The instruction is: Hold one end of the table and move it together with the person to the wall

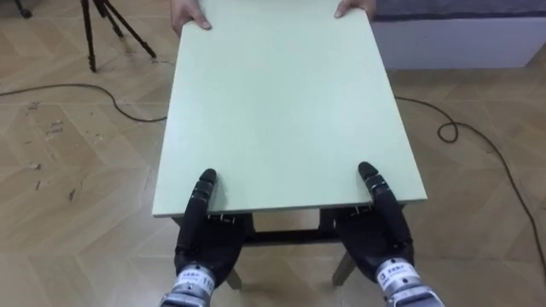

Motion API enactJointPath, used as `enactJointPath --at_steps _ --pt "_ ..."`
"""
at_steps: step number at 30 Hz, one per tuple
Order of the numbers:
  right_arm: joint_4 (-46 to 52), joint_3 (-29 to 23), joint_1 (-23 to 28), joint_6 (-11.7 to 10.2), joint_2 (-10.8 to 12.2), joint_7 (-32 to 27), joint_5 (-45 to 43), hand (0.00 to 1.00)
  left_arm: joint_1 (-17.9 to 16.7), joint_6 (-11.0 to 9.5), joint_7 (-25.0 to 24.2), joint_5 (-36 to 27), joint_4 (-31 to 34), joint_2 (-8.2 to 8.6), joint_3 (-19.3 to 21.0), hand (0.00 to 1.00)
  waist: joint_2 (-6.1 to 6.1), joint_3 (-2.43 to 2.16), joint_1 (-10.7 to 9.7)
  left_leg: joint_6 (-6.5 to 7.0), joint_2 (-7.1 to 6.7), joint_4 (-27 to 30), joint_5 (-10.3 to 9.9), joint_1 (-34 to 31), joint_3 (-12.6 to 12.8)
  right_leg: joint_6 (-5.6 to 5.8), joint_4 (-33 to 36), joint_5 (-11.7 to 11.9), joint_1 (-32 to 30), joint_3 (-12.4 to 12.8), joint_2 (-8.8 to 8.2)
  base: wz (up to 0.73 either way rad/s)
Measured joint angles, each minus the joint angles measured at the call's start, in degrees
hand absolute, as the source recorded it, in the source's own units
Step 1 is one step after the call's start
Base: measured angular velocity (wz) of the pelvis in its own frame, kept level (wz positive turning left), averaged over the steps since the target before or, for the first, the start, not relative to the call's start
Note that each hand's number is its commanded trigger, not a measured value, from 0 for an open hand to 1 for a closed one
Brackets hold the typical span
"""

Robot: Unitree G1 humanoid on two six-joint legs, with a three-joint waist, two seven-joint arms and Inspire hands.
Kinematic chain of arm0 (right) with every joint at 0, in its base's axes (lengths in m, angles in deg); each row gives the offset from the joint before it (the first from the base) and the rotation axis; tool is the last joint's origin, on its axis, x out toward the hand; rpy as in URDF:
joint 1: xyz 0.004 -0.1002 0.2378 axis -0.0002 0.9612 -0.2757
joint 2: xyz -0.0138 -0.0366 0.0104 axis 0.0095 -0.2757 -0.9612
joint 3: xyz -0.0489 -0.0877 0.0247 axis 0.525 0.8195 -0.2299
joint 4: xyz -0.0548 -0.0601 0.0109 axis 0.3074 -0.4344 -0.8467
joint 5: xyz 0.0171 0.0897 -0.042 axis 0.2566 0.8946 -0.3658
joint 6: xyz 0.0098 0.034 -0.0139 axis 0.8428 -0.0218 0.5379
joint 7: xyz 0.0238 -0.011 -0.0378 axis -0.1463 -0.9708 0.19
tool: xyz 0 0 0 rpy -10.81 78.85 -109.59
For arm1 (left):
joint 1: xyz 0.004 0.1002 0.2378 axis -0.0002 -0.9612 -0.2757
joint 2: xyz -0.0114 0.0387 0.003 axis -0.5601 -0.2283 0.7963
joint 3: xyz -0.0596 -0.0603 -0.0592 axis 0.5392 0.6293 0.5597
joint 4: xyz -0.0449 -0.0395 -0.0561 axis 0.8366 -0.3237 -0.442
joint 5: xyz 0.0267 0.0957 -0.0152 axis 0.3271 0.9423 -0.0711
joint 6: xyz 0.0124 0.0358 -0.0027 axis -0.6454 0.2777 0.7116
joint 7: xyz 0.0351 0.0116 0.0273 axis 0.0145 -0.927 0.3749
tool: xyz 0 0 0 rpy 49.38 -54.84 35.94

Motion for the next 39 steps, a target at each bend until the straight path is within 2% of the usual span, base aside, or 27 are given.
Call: enactJointPath --at_steps 1,3,4,5,7,8,9,10,11,12,14,15,17,18,19,20,21,22,23,25,27,31,33,34,37,38,39 --pt "-0.1 -0.3 0.0 0.0 0.0 0.0 0.0 1.0 0.5 -0.1 0.1 -0.1 -0.4 -0.11 -0.3 1.0 -0.05 -0.02 0.0 0.98 -0.67 -0.2 -0.2 -0.5 0.0 0.2 -0.6 1.0 -0.3 0.2 -0.42 -0.03" --pt "-0.6 -1.0 0.6 0.2 0.0 0.0 -0.7 1.0 0.9 0.0 0.1 -1.0 -2.0 -0.35 -1.2 1.0 -0.8 -0.11 -0.5 3.81 -4.3 0.1 2.0 -2.0 1.1 1.82 -3.2 5.1 -0.4 2.1 -3.19 -0.07" --pt "-1.0 -1.1 0.7 0.3 0.0 0.0 -0.8 1.0 0.8 0.1 0.1 -1.0 -2.3 -0.31 -1.3 1.0 -0.96 -0.18 -0.5 4.36 -5.24 0.0 2.5 -2.3 1.7 2.27 -4.2 6.4 -0.3 2.7 -3.7 -0.23" --pt "-1.4 -1.3 0.7 0.7 0.0 0.1 -0.8 1.0 0.8 0.2 0.1 -1.1 -2.8 -0.27 -1.3 1.0 -1.34 -0.18 -0.7 5.46 -6.91 -0.2 3.3 -2.7 2.9 3.01 -6.1 9.0 -0.1 3.9 -4.7 -0.26" --pt "-1.4 -1.5 1.1 1.2 0.0 0.1 -1.0 1.0 0.5 0.3 0.1 -1.3 -2.8 -0.35 -1.3 1.0 -2.4 -0.12 -1.3 7.25 -8.99 0.2 4.6 -3.9 4.3 5.61 -9.0 12.0 0.4 6.1 -6.0 -0.14" --pt "-1.4 -1.6 1.4 1.3 0.2 0.1 -1.0 1.0 0.3 0.3 0.0 -1.4 -2.8 -0.59 -1.6 1.0 -2.82 -0.26 -1.6 8.21 -9.13 0.7 5.2 -5.1 6.8 10.02 -10.3 13.4 0.3 6.9 -6.83 0.2" --pt "-1.4 -1.9 1.8 1.5 0.5 0.1 -1.0 1.0 0.4 0.5 0.0 -1.4 -2.9 -0.91 -1.7 1.0 -2.9 -0.16 -2.4 8.81 -8.13 1.0 5.7 -5.8 10.3 10.42 -2.8 9.7 -1.4 7.0 -8.22 0.41" --pt "-1.4 -2.3 2.5 1.7 0.7 0.4 -1.0 1.0 0.4 0.7 0.0 -1.3 -3.1 -0.99 -1.8 1.0 -2.96 -0.16 -3.4 8.91 -7.59 0.6 6.1 -5.8 11.7 10.25 3.2 6.0 -2.1 6.8 -9.26 0.81" --pt "-1.3 -3.4 4.3 1.9 1.4 1.2 -0.9 1.0 0.4 1.1 0.0 -0.9 -3.2 -1.44 -2.7 1.0 -3.78 -0.31 -4.3 9.13 -7.35 -1.3 7.7 -5.3 13.8 9.93 14.0 -0.7 -2.5 6.5 -11.28 0.75" --pt "-1.1 -3.5 5.3 1.8 1.3 1.4 0.1 1.0 0.2 1.1 0.0 -0.5 -3.2 -1.85 -3.5 1.0 -4.63 -0.56 -4.2 9.43 -7.35 -3.5 9.3 -4.9 16.4 10.19 23.5 -5.5 -2.2 7.7 -12.32 0.54" --pt "-1.1 -3.4 5.5 1.8 1.2 1.4 0.1 1.0 0.1 1.0 -0.1 -0.3 -3.1 -2.1 -3.6 1.0 -5.15 -0.75 -3.9 10.01 -7.24 -4.3 10.4 -5.4 19.7 10.66 32.6 -9.5 0.9 9.0 -13.51 -0.08" --pt "-0.9 -3.1 5.4 1.7 1.1 1.4 0.0 1.0 -0.2 1.0 -0.1 -0.3 -3.1 -2.09 -3.5 1.0 -5.44 -0.71 -2.6 10.27 -7.37 -4.3 10.6 -5.6 21.9 10.91 35.0 -10.7 4.5 9.9 -14.58 -0.44" --pt "-0.8 -2.6 5.4 1.7 0.8 1.4 0.4 1.0 -0.7 1.0 -0.2 -0.3 -3.0 -1.6 -3.4 1.0 -5.89 -0.68 -0.9 10.37 -7.64 -3.9 10.6 -6.4 23.6 11.53 35.2 -11.1 11.0 10.5 -16.51 -0.62" --pt "-0.3 -2.6 5.4 1.5 0.7 1.3 0.3 1.0 -0.7 1.0 -0.2 -0.3 -2.7 -1.55 -3.1 1.0 -6.34 -0.46 0.1 10.52 -7.67 -3.1 10.8 -7.6 24.5 11.83 33.4 -10.9 15.1 10.4 -17.73 -0.5" --pt "0.1 -2.6 5.4 1.4 0.7 1.3 0.3 1.0 -0.7 1.0 -0.2 -0.3 -2.3 -1.64 -3.1 1.0 -6.69 -0.44 0.3 10.54 -7.69 -2.6 10.9 -8.6 25.0 12.15 32.0 -10.6 16.8 10.3 -18.23 -0.35" --pt "0.6 -2.1 4.8 1.2 0.8 1.3 -0.4 1.0 -1.0 0.9 -0.2 -0.3 -1.1 -1.56 -2.6 1.0 -7.58 -0.48 0.7 10.54 -7.69 -0.7 11.3 -11.0 25.3 13.08 26.3 -10.6 19.5 10.2 -18.64 -0.35" --pt "0.6 -1.9 4.1 1.0 0.8 1.3 -0.8 1.0 -1.1 0.5 -0.2 -0.3 -0.5 -1.81 -2.6 1.0 -7.87 -0.32 1.4 10.29 -7.23 0.8 12.1 -13.5 24.1 15.61 20.8 -14.3 20.8 10.1 -17.68 -0.39" --pt "0.6 -1.8 4.1 1.0 0.8 1.3 -1.0 1.0 -1.4 0.3 -0.2 -0.3 -0.2 -1.83 -2.6 1.0 -7.88 -0.31 2.0 9.97 -6.87 1.2 12.6 -14.4 23.0 15.47 18.7 -15.1 21.1 10.0 -17.07 -0.52" --pt "0.6 -1.2 3.8 1.0 0.8 1.4 -1.0 1.0 -2.7 0.3 -0.2 -0.3 1.3 -1.97 -2.6 1.0 -7.92 -0.28 2.6 9.06 -6.22 1.2 13.7 -15.8 20.4 15.42 14.7 -15.7 21.5 10.4 -15.61 -0.46" --pt "0.6 -1.0 3.8 1.1 1.3 1.9 -1.2 1.0 -4.1 0.0 -0.3 -0.2 3.4 -2.71 -2.4 1.0 -8.74 0.04 3.3 8.28 -5.35 0.9 15.5 -17.5 18.4 14.99 9.2 -16.5 22.6 10.8 -13.88 -0.23" --pt "0.6 -0.9 3.3 1.2 2.1 2.6 -1.1 1.0 -4.3 -0.2 -0.3 0.2 4.9 -3.53 -2.0 1.0 -10.31 0.35 3.5 7.93 -4.54 0.9 17.4 -20.4 18.1 14.54 4.8 -18.6 22.4 10.5 -12.88 0.02" --pt "-0.4 0.3 1.3 1.3 2.6 2.5 -1.3 1.0 -4.3 -0.2 -0.3 0.6 5.5 -3.54 -0.5 1.0 -10.53 0.4 3.8 7.58 -2.03 0.9 20.4 -23.8 18.2 13.91 -0.5 -19.4 21.7 8.8 -10.34 -0.09" --pt "-1.5 0.7 0.8 1.3 3.3 2.5 -1.0 1.0 -4.3 -0.2 -0.2 1.1 5.5 -3.68 0.0 1.0 -10.26 0.42 4.9 7.13 -0.21 0.7 22.3 -24.9 18.0 11.87 -2.0 -19.3 20.9 8.5 -8.07 -0.19" --pt "-1.7 0.8 0.8 1.3 3.4 2.5 -0.8 1.0 -4.3 -0.2 -0.1 1.2 5.4 -3.77 0.1 1.0 -10.08 0.43 5.1 7.02 0.46 0.4 22.9 -25.0 17.9 11.37 -2.0 -18.9 20.6 8.3 -7.37 -0.08" --pt "-2.8 1.2 0.6 1.3 3.5 2.5 -0.1 1.0 -3.8 -0.3 0.2 1.6 4.6 -4.38 0.0 1.0 -8.8 0.48 5.3 6.33 2.44 -2.7 27.2 -25.1 16.1 9.45 -2.6 -17.0 19.9 7.6 -3.99 0.07" --pt "-2.9 1.2 0.5 1.1 3.4 2.5 -0.1 1.0 -3.8 -0.4 0.3 1.6 4.4 -4.23 -0.2 1.0 -7.61 0.53 5.5 5.95 3.33 -4.8 29.5 -25.0 15.3 8.31 -2.8 -15.8 19.3 7.4 -2.33 -0.04" --pt "-2.9 1.3 0.7 0.7 3.1 2.5 -0.1 1.0 -3.5 -0.8 0.3 1.5 3.7 -4.2 -0.8 1.0 -6.71 0.38 6.3 4.82 3.78 -8.6 32.6 -24.0 14.8 7.05 -3.9 -14.7 18.6 7.3 -0.78 -0.06"
